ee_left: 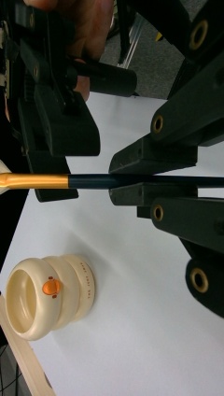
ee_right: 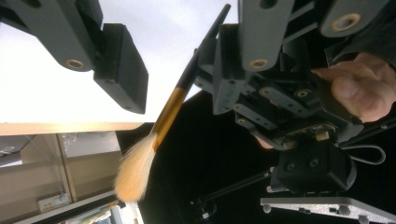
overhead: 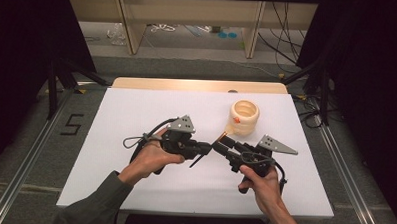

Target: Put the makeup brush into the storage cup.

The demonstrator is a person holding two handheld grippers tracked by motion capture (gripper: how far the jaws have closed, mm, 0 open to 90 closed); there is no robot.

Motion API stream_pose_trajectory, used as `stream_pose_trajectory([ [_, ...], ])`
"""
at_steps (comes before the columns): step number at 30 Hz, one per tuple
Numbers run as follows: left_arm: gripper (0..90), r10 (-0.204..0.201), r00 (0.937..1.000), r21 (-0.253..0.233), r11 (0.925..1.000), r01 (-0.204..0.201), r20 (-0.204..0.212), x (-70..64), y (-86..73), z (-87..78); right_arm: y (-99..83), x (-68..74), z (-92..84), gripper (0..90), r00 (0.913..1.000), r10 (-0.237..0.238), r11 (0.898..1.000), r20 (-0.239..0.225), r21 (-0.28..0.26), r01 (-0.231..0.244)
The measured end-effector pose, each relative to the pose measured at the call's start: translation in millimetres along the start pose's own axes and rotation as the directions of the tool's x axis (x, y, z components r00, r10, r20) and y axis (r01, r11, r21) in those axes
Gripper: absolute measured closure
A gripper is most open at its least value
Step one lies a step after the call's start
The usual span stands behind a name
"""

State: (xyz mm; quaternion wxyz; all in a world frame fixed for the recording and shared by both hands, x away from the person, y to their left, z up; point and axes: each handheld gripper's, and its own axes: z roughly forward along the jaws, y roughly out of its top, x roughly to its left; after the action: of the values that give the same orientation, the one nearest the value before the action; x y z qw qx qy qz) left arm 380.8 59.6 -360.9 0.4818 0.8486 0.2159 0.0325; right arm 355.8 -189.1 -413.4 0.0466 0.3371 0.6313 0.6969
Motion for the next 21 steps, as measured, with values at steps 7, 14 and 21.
stream_pose_trajectory([
  [7, 83.4, -0.012, 0.9999, 0.000, 0.9999, 0.012, -0.002, -1.6, -0.2, 0.1, 0.9, -3.5, 2.5, 63.3, 0.9997, 0.022, 1.000, -0.011, -0.014, -0.022],
  [14, 83.3, 0.000, 1.0000, -0.008, 1.0000, 0.000, -0.003, -2.5, 0.2, 1.1, 0.5, -3.1, 5.6, 68.0, 0.9981, 0.055, 0.998, -0.029, -0.016, -0.056],
  [21, 83.3, 0.010, 0.9999, -0.026, 0.9996, -0.010, 0.005, -2.1, 0.9, 0.6, 0.2, -4.4, 7.4, 74.1, 0.9959, 0.072, 0.997, -0.054, -0.030, -0.074],
])
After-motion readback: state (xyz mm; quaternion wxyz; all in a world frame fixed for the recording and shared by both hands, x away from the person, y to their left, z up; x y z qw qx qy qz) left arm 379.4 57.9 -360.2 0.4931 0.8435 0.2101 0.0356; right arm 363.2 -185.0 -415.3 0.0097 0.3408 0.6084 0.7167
